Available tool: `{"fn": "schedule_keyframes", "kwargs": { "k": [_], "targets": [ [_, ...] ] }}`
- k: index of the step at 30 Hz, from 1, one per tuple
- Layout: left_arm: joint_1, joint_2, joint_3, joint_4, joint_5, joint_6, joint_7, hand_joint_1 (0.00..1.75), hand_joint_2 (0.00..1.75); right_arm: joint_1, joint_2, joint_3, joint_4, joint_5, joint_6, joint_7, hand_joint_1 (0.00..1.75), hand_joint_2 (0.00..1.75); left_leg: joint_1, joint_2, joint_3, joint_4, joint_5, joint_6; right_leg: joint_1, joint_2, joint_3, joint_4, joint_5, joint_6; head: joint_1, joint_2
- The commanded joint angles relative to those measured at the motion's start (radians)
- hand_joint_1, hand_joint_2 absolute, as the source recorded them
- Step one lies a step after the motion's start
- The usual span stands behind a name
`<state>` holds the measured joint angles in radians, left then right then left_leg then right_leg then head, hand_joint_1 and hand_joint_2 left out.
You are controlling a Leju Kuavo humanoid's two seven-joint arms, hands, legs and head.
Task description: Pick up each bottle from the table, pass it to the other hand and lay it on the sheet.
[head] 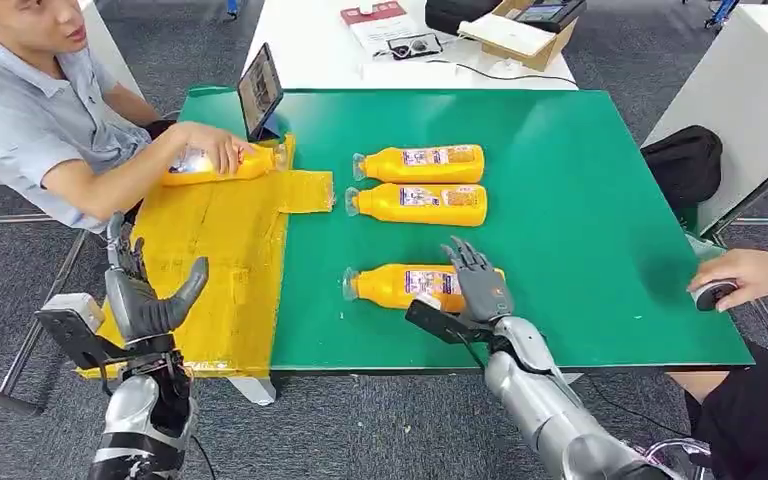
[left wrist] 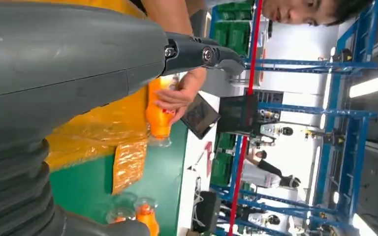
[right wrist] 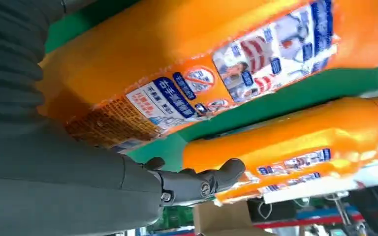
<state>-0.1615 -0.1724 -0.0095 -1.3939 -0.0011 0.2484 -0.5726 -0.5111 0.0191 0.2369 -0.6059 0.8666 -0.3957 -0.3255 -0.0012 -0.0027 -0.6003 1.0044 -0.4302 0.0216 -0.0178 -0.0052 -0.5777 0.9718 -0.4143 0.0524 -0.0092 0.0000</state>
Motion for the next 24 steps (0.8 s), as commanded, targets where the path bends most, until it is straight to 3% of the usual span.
{"fn": "schedule_keyframes", "kwargs": {
  "k": [1,8,9,10,11,24],
  "targets": [
    [-0.042,0.023,-0.036,0.079,-0.016,-0.007,0.031,0.00,1.75,-0.100,-0.005,0.056,0.175,0.035,0.076,0.054,0.00,1.75,0.001,-0.001,0.003,0.000,-0.001,-0.002,0.001,-0.001,0.003,0.000,-0.001,-0.003,0.000,0.000],
    [-0.014,0.030,-0.020,0.054,-0.026,-0.009,0.052,0.00,1.75,-0.155,0.004,0.122,0.240,0.105,0.248,0.181,0.00,1.75,0.001,0.002,0.005,-0.001,-0.001,-0.002,0.001,0.001,0.004,-0.001,0.000,-0.002,0.000,0.000],
    [-0.012,0.031,-0.019,0.053,-0.028,-0.014,0.056,0.00,1.75,-0.163,0.004,0.129,0.251,0.108,0.289,0.197,0.24,1.75,0.001,0.002,0.005,0.000,-0.001,-0.002,0.001,0.002,0.004,-0.001,0.000,-0.003,0.000,0.000],
    [-0.012,0.030,-0.017,0.055,-0.030,-0.021,0.059,0.00,1.75,-0.169,0.002,0.142,0.260,0.114,0.323,0.212,1.38,1.75,0.001,0.002,0.006,-0.001,-0.001,-0.002,0.001,0.002,0.005,-0.001,0.000,-0.003,0.000,0.000],
    [-0.012,0.030,-0.017,0.058,-0.032,-0.028,0.061,0.00,1.75,-0.175,-0.001,0.150,0.270,0.115,0.350,0.220,1.71,1.75,0.001,0.001,0.006,-0.001,0.000,-0.001,0.001,0.001,0.005,-0.001,0.000,-0.002,0.000,0.000],
    [-0.020,0.036,-0.009,0.083,-0.035,-0.049,0.062,0.00,1.75,-0.192,-0.023,0.175,0.297,0.123,0.422,0.254,1.75,1.75,0.001,-0.003,0.011,-0.001,0.001,0.000,0.001,-0.002,0.011,-0.002,0.000,-0.001,0.000,0.000]
  ]
}}
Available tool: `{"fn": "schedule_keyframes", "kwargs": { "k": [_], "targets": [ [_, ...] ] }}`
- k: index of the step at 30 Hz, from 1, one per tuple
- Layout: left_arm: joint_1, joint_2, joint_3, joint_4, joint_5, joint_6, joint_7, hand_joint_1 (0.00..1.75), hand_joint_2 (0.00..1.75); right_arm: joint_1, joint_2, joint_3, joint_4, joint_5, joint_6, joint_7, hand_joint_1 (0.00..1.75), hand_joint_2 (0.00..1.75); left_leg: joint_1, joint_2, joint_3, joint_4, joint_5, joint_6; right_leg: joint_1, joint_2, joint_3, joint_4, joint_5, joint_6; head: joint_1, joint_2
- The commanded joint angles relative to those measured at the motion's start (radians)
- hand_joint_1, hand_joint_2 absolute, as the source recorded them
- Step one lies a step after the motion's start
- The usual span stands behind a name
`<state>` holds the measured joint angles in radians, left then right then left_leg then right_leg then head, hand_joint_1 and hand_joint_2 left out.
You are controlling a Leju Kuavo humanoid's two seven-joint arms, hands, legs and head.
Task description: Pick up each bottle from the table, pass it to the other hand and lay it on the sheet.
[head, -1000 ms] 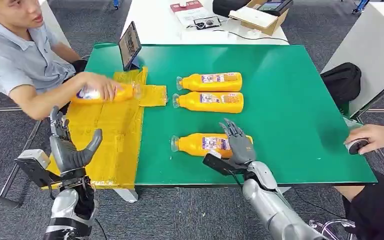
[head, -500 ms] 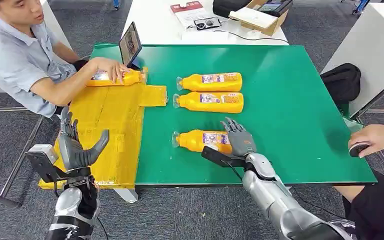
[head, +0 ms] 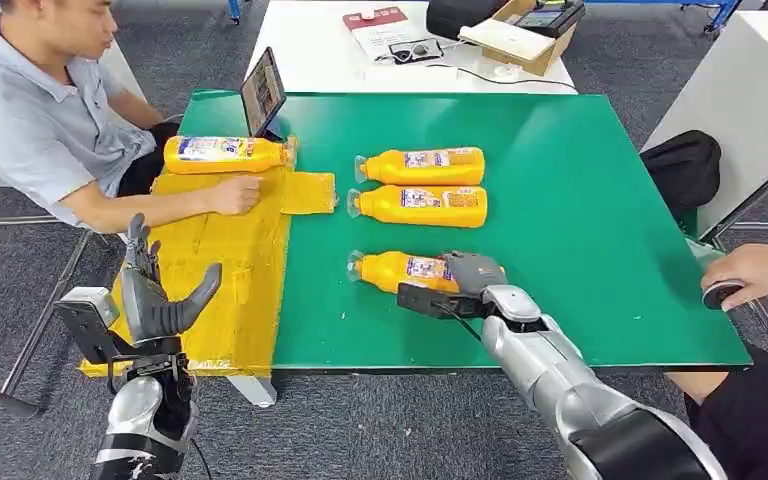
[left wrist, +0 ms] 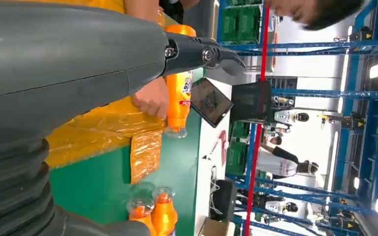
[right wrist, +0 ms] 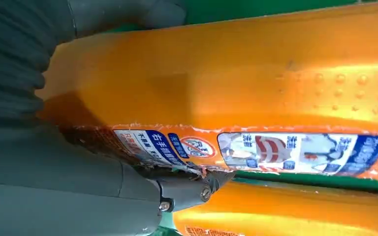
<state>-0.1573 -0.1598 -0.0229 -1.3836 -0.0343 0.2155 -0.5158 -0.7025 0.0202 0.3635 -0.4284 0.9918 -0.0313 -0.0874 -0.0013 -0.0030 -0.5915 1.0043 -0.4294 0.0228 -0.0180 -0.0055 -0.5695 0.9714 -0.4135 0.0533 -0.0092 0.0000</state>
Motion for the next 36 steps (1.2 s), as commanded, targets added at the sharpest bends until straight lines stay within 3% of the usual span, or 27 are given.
{"fn": "schedule_keyframes", "kwargs": {
  "k": [1,8,10,17,22,32,36],
  "targets": [
    [-0.025,0.023,0.004,0.074,-0.002,-0.017,0.005,0.00,1.75,0.000,-0.024,0.047,0.119,-0.005,0.060,0.016,1.75,1.75,0.002,-0.002,0.002,-0.002,0.000,-0.002,0.002,-0.002,0.004,-0.003,0.000,-0.003,0.000,0.000],
    [-0.027,0.023,0.004,0.078,-0.002,-0.019,0.005,0.00,1.75,0.002,-0.024,0.036,0.119,-0.021,0.073,0.007,1.75,1.75,0.002,-0.002,0.002,-0.001,0.000,-0.002,0.002,-0.002,0.003,-0.002,0.000,-0.002,0.000,0.000],
    [-0.035,0.025,-0.001,0.087,-0.002,-0.024,0.002,0.00,1.75,0.016,-0.026,-0.006,0.109,-0.080,0.091,-0.056,1.75,1.75,0.002,-0.002,0.002,-0.001,0.000,-0.002,0.002,-0.002,0.003,-0.002,0.000,-0.002,0.000,0.000],
    [-0.013,0.019,-0.025,0.072,0.018,-0.034,0.000,0.00,1.75,0.136,0.019,-0.177,-0.069,-0.350,-0.038,-0.361,1.75,1.75,0.002,-0.003,0.004,-0.003,0.001,-0.002,0.003,-0.003,0.005,-0.004,0.000,-0.003,0.001,0.000],
    [0.007,0.014,-0.062,0.095,0.028,-0.064,0.045,0.00,1.75,0.216,0.053,-0.210,-0.280,-0.454,-0.109,-0.441,1.75,1.75,0.002,0.004,0.004,-0.002,-0.001,-0.002,0.002,0.003,0.003,-0.002,0.001,-0.004,0.000,0.000],
    [0.007,0.018,-0.076,0.113,0.025,-0.073,0.054,0.00,1.75,0.236,0.051,-0.204,-0.328,-0.470,-0.110,-0.434,1.75,1.75,0.002,0.003,-0.004,0.000,-0.001,-0.001,0.002,0.002,-0.003,0.000,0.000,-0.004,0.000,0.000],
    [0.014,0.032,-0.167,0.198,-0.034,-0.179,0.094,0.00,1.75,0.299,0.068,-0.171,-0.495,-0.519,-0.129,-0.464,1.75,1.75,0.001,0.004,-0.004,-0.001,-0.001,-0.002,0.001,0.003,-0.004,0.000,0.000,-0.005,0.000,0.000]
  ]
}}
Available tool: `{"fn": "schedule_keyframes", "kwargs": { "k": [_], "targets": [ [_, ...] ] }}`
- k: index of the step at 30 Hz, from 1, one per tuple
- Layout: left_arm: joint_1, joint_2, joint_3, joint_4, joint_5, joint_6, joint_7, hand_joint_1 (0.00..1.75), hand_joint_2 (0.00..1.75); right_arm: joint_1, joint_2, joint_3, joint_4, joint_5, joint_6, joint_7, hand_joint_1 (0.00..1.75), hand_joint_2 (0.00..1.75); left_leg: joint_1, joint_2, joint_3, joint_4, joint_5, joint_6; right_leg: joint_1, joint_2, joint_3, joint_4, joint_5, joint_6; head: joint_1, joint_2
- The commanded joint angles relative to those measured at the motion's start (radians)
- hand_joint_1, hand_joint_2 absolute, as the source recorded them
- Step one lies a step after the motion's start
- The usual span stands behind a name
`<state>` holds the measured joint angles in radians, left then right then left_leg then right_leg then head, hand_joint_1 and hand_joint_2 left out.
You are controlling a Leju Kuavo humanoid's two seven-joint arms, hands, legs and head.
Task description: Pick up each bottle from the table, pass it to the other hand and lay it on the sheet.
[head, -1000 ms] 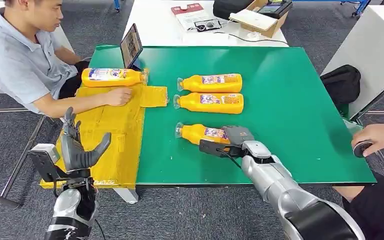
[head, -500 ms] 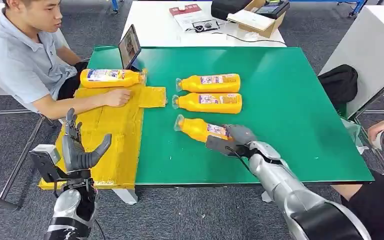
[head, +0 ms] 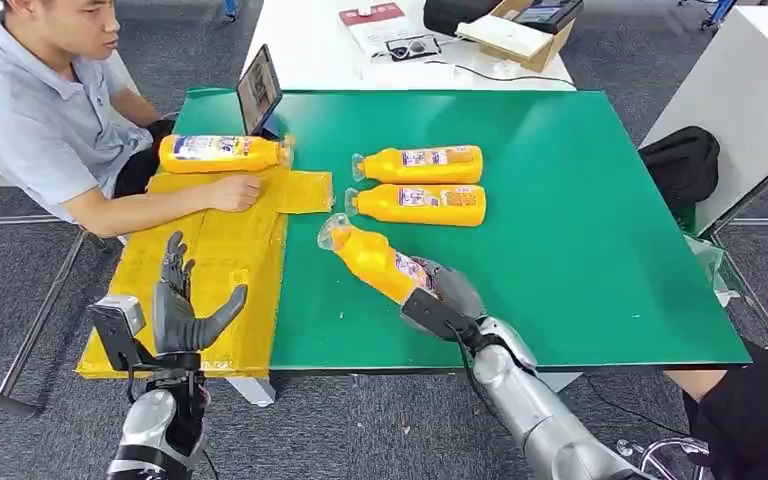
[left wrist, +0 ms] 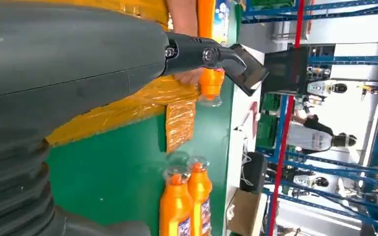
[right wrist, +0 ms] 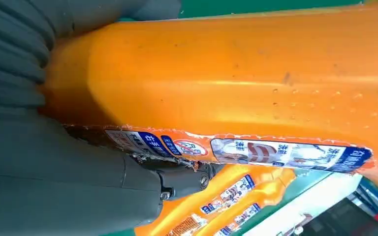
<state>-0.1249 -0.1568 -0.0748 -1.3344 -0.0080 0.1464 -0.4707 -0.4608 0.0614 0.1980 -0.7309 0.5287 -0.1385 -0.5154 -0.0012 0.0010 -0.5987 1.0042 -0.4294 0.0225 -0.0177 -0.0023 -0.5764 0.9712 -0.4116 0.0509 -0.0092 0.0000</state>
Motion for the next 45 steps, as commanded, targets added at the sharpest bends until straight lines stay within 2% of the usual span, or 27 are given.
{"fn": "schedule_keyframes", "kwargs": {
  "k": [1,4,8,16,18,22,27,35,45],
  "targets": [
    [-0.014,0.028,-0.135,0.158,-0.068,-0.133,0.040,0.00,1.75,0.067,0.027,0.009,-0.220,-0.059,-0.021,-0.034,1.75,1.75,0.000,-0.001,0.002,-0.001,-0.001,-0.001,0.000,-0.001,0.002,0.000,-0.002,-0.002,0.000,0.000],
    [0.007,0.015,-0.174,0.135,-0.042,-0.212,0.005,0.00,1.75,0.092,0.035,0.049,-0.265,-0.070,-0.023,-0.043,1.75,1.75,0.001,0.000,0.002,0.000,-0.002,-0.002,0.001,0.001,0.001,0.000,-0.002,-0.003,0.000,0.000],
    [0.012,-0.002,-0.206,0.072,0.033,-0.275,0.020,0.00,1.75,0.125,0.054,0.102,-0.292,-0.050,-0.064,-0.083,1.75,1.75,0.001,0.000,0.000,0.000,-0.002,-0.002,0.001,0.000,0.000,0.000,-0.002,-0.003,0.000,0.000],
    [0.003,-0.009,-0.241,0.053,0.087,-0.275,0.054,0.00,1.75,0.164,0.071,0.168,-0.326,-0.033,-0.123,-0.118,1.75,1.75,0.001,0.000,-0.002,0.000,-0.002,-0.001,0.001,0.000,-0.002,0.000,-0.001,-0.002,0.000,0.000],
    [-0.003,-0.012,-0.269,0.065,0.136,-0.272,0.074,0.00,1.75,0.194,0.088,0.248,-0.365,-0.021,-0.154,-0.138,1.75,1.75,0.001,0.000,-0.002,0.000,-0.001,-0.001,0.001,0.000,-0.002,0.000,-0.001,-0.002,0.000,0.000],
    [0.014,-0.004,-0.286,-0.006,0.189,-0.290,0.044,0.00,1.75,0.174,0.104,0.322,-0.262,-0.021,-0.146,-0.136,1.75,1.75,0.001,0.001,-0.002,0.000,-0.001,-0.001,0.001,0.001,-0.003,0.000,-0.001,-0.002,0.000,0.000],
    [-0.012,-0.010,-0.306,-0.003,0.246,-0.303,0.071,0.00,1.75,0.148,0.142,0.397,-0.135,-0.003,-0.177,-0.173,1.75,1.75,0.002,0.001,-0.001,-0.001,-0.002,-0.002,0.002,0.001,-0.001,-0.001,-0.001,-0.003,0.000,0.000],
    [0.003,0.006,-0.341,-0.013,0.284,-0.356,0.051,0.00,1.75,0.088,0.159,0.409,-0.038,-0.021,-0.201,-0.145,1.75,1.75,0.001,0.000,-0.003,-0.001,-0.001,-0.001,0.001,0.000,-0.003,-0.001,0.000,-0.002,0.000,0.000],
    [0.002,0.022,-0.356,0.000,0.236,-0.348,0.061,0.00,1.75,0.082,0.157,0.404,-0.002,-0.015,-0.236,-0.142,1.75,1.75,0.001,-0.002,-0.002,-0.001,-0.001,-0.002,0.001,-0.001,-0.002,-0.001,-0.001,-0.002,0.000,0.000]
  ]
}}
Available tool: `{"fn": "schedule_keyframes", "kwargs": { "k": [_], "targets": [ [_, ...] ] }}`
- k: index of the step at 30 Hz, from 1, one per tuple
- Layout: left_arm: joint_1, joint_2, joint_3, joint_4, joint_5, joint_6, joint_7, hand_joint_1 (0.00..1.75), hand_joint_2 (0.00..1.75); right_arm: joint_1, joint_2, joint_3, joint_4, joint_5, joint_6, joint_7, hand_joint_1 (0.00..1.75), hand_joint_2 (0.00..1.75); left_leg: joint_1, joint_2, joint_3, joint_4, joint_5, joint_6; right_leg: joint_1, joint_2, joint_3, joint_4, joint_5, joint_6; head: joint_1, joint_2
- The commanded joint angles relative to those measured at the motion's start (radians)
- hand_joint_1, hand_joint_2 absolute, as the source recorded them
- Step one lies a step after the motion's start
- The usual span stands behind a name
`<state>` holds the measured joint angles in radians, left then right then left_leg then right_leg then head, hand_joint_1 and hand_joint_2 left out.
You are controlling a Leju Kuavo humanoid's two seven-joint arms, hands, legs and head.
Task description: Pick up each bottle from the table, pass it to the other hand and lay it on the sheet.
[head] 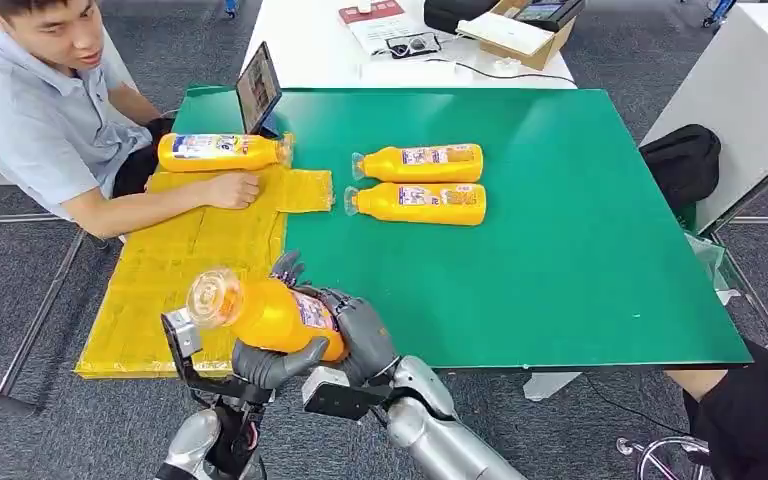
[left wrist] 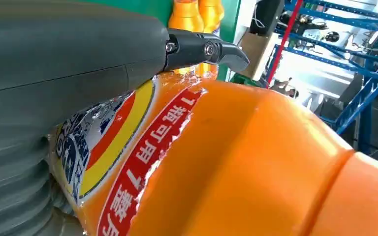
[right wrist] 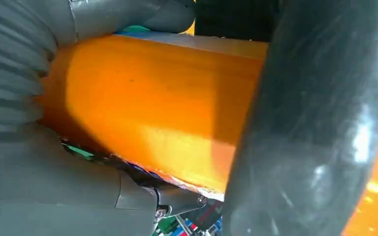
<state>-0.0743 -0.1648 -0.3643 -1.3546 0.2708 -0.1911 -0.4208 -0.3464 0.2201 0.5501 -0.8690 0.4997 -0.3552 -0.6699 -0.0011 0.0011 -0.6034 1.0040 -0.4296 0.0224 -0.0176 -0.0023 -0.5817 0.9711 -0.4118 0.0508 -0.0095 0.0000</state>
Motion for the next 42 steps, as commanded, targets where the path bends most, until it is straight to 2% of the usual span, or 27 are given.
{"fn": "schedule_keyframes", "kwargs": {
  "k": [1,5,6,7,9,10,11,12,13,15,16,22,26,30,35,38,40,42],
  "targets": [
    [-0.054,0.029,-0.066,0.030,-0.043,-0.010,0.011,0.00,1.75,-0.033,-0.002,0.052,0.136,0.014,-0.018,0.013,1.75,1.75,0.001,-0.001,0.002,0.000,-0.001,-0.001,0.001,-0.001,0.003,-0.001,-0.001,-0.002,0.000,0.000],
    [-0.069,0.025,-0.071,0.058,-0.092,0.035,0.027,0.00,1.75,-0.036,0.000,0.059,0.136,0.026,-0.025,0.017,1.75,1.75,0.001,-0.002,0.003,0.000,-0.001,-0.002,0.001,-0.002,0.004,0.000,-0.002,-0.002,0.000,0.000],
    [-0.077,0.019,-0.069,0.078,-0.102,0.051,0.042,1.52,1.75,-0.038,0.001,0.065,0.134,0.037,-0.035,0.021,1.75,1.75,0.001,-0.002,0.002,0.000,0.000,-0.001,0.001,-0.002,0.002,-0.001,-0.001,-0.002,0.000,0.000],
    [-0.086,0.014,-0.068,0.101,-0.103,0.054,0.045,1.75,1.75,-0.040,0.003,0.074,0.131,0.046,-0.041,0.023,1.75,1.75,0.001,-0.003,0.003,0.000,-0.001,-0.002,0.002,-0.003,0.004,0.000,-0.002,-0.003,0.000,0.000],
    [-0.095,0.008,-0.064,0.127,-0.090,0.040,0.047,1.75,1.75,-0.043,0.008,0.080,0.126,0.047,-0.044,0.027,1.73,1.75,0.001,-0.003,0.003,-0.001,0.000,-0.001,0.001,-0.003,0.004,-0.001,-0.001,-0.002,0.000,0.000],
    [-0.096,0.007,-0.063,0.131,-0.086,0.036,0.046,1.75,1.75,-0.044,0.009,0.083,0.123,0.047,-0.046,0.028,1.55,1.75,0.002,-0.003,0.004,0.000,-0.001,-0.002,0.002,-0.003,0.005,-0.001,-0.002,-0.003,0.000,0.000],
    [-0.096,0.004,-0.057,0.133,-0.076,0.034,0.047,1.75,1.75,-0.045,0.010,0.083,0.121,0.047,-0.051,0.031,1.27,1.75,0.001,-0.002,0.002,0.000,0.000,-0.001,0.001,-0.002,0.003,0.000,-0.001,-0.002,0.000,0.000],
    [-0.097,0.000,-0.050,0.135,-0.058,0.028,0.055,1.75,1.75,-0.046,0.012,0.084,0.121,0.046,-0.053,0.033,0.28,1.75,0.001,-0.002,0.004,0.000,-0.001,-0.002,0.001,-0.002,0.004,0.000,-0.002,-0.003,0.000,0.000],
    [-0.097,-0.003,-0.046,0.136,-0.047,0.025,0.059,1.75,1.75,-0.044,0.013,0.081,0.118,0.042,-0.059,0.032,0.00,1.75,0.001,-0.002,0.002,0.000,-0.001,-0.001,0.001,-0.002,0.003,0.000,-0.001,-0.002,0.000,0.000],
    [-0.099,-0.009,-0.030,0.142,-0.015,0.024,0.073,1.75,1.75,-0.044,0.014,0.086,0.116,0.041,-0.060,0.030,0.00,1.75,0.001,-0.002,0.002,0.000,-0.001,-0.001,0.001,-0.002,0.003,0.000,-0.001,-0.002,0.000,0.000],
    [-0.100,-0.014,-0.019,0.149,0.010,0.023,0.084,1.75,1.75,-0.041,0.014,0.088,0.111,0.047,-0.079,0.025,0.00,0.00,0.002,-0.002,0.003,0.000,-0.001,-0.002,0.002,-0.002,0.004,0.000,-0.002,-0.003,0.000,0.000],
    [-0.122,-0.023,0.008,0.188,0.066,0.059,0.102,1.75,1.75,-0.018,-0.006,0.108,0.072,0.053,-0.126,-0.011,0.00,0.00,0.002,-0.003,0.004,0.000,-0.001,-0.002,0.002,-0.002,0.005,0.000,-0.002,-0.003,0.000,0.000],
    [-0.170,-0.041,0.086,0.273,0.119,0.188,0.111,1.75,1.75,0.001,-0.035,0.140,0.027,0.089,-0.222,-0.027,0.00,0.00,0.002,-0.003,0.004,0.000,-0.001,-0.002,0.002,-0.003,0.005,0.000,-0.002,-0.003,0.000,0.000],
    [-0.239,-0.050,0.201,0.385,0.218,0.307,0.118,1.75,1.75,0.020,-0.043,0.159,-0.043,0.072,-0.260,-0.017,0.00,0.00,0.002,-0.003,0.003,0.000,-0.001,-0.002,0.002,-0.002,0.005,-0.001,-0.001,-0.003,0.000,0.000],
    [-0.253,-0.042,0.209,0.400,0.222,0.319,0.112,1.75,1.75,0.020,-0.042,0.166,-0.051,0.069,-0.262,-0.013,0.00,0.00,0.001,0.001,0.003,-0.001,-0.001,-0.002,0.001,0.002,0.002,0.000,0.000,-0.003,-0.001,0.000],
    [-0.253,-0.045,0.207,0.403,0.223,0.320,0.111,1.75,1.75,0.018,-0.042,0.167,-0.049,0.068,-0.262,-0.011,0.00,0.00,0.002,-0.005,0.001,0.000,0.001,-0.001,0.001,-0.005,0.002,0.000,-0.002,-0.002,0.000,0.000],
    [-0.253,-0.045,0.207,0.403,0.223,0.320,0.111,1.75,1.75,0.018,-0.042,0.167,-0.049,0.068,-0.262,-0.011,0.00,0.00,0.003,-0.004,0.000,0.000,0.001,-0.001,0.002,-0.004,0.002,0.000,-0.001,-0.001,0.000,0.000],
    [-0.263,-0.050,0.219,0.417,0.218,0.385,0.086,1.75,1.75,0.019,-0.042,0.171,-0.053,0.060,-0.277,-0.017,0.00,0.00,0.003,-0.002,0.001,0.000,0.000,-0.001,0.002,-0.003,0.002,0.000,-0.001,-0.002,0.000,0.000]
  ]
}}
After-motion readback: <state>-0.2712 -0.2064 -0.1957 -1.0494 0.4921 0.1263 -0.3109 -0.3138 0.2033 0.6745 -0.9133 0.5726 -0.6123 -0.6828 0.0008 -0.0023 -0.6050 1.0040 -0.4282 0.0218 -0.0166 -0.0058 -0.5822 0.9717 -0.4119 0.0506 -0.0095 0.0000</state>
